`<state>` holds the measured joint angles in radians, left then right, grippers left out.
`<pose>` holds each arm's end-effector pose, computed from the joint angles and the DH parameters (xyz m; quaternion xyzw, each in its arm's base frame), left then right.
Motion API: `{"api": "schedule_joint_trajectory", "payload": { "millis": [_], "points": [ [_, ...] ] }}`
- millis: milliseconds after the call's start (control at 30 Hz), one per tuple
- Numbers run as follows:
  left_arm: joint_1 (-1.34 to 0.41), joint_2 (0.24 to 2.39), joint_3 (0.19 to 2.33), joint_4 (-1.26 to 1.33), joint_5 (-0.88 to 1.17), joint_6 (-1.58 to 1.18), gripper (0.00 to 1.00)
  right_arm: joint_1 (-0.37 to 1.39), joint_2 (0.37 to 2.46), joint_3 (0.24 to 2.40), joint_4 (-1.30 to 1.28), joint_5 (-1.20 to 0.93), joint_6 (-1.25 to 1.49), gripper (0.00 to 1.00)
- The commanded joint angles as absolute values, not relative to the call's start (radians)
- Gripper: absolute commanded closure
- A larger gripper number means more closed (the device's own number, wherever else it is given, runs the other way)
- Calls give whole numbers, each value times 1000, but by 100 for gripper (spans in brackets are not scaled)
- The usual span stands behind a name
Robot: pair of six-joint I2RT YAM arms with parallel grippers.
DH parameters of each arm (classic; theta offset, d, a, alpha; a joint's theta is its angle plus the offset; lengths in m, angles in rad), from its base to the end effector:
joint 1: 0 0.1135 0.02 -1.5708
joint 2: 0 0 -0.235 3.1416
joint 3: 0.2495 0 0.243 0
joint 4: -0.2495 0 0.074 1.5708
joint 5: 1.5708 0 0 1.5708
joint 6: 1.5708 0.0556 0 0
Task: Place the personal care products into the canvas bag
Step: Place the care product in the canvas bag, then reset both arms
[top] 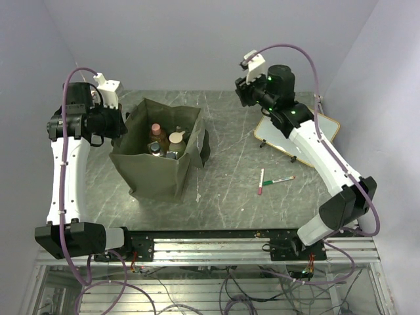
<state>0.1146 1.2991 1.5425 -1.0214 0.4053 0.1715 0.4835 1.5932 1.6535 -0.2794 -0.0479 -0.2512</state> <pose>0.2609 0.0080 0.3671 0.1034 0.9010 -0.1298 0.4008 0.3380 0.1805 0.3944 -0.2941 0.7225 0.0910 0.6190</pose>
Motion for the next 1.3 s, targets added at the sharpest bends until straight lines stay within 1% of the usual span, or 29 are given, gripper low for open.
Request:
{"api": "schedule_joint_trajectory", "payload": {
  "millis": [0,33,100,167,233,267,300,333,400,467,500,533,567,633,767,933,1067,1267],
  "points": [
    [123,1263,1579,-970,400,179,89,399,1504,1590,-242,-36,-186,53],
    [123,1267,1588,-972,401,185,88,378,1490,1577,-242,-32,-180,48],
    [123,1274,1603,-975,402,193,81,331,1463,1542,-238,-24,-169,39],
    [124,1270,1607,-976,403,199,71,281,1439,1514,-235,-19,-146,29],
    [123,1259,1609,-971,407,212,62,233,1419,1486,-233,-31,-111,22],
    [124,1251,1612,-966,406,218,51,211,1407,1472,-229,-39,-97,18],
    [124,1246,1619,-964,405,227,43,190,1397,1460,-226,-49,-82,14],
    [124,1243,1629,-960,402,235,38,169,1388,1450,-226,-56,-71,11],
    [123,1235,1652,-939,391,250,32,129,1370,1433,-224,-72,-56,6],
    [124,1213,1648,-885,361,248,23,113,1359,1422,-223,-78,-73,2],
    [123,1175,1623,-789,319,217,8,110,1346,1420,-223,-65,-95,0],
    [124,1159,1608,-741,301,190,3,110,1338,1419,-222,-58,-98,0],
    [124,1140,1589,-697,288,168,0,110,1325,1416,-219,-49,-98,0],
    [123,1098,1549,-606,276,128,0,111,1290,1392,-194,-40,-97,0],
    [123,1040,1468,-460,304,62,0,111,1165,1268,-75,-31,-82,0],
    [123,1038,1485,-450,339,59,0,112,1023,1133,18,-30,-70,0],
    [124,989,1428,-401,338,96,0,111,991,1116,-8,-1,-50,0],
    [123,892,1323,-329,287,64,0,112,968,1132,-67,6,-64,0]
  ]
}}
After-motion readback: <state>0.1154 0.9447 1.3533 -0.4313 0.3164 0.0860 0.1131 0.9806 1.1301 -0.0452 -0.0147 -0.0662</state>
